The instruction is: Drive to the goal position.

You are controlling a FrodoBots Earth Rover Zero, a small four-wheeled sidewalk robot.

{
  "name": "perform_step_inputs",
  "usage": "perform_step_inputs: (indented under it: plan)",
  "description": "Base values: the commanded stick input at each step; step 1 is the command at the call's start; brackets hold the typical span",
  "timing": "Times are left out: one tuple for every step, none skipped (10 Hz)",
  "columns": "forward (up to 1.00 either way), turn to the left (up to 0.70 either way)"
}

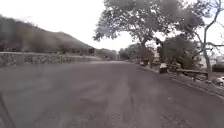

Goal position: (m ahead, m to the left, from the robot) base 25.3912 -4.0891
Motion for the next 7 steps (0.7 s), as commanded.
perform_step_inputs:
  plan:
    - [0.7, 0.0]
    - [0.7, 0.0]
    - [0.7, 0.0]
    - [0.7, 0.0]
    - [0.7, 0.0]
    - [0.7, 0.0]
    - [0.7, 0.0]
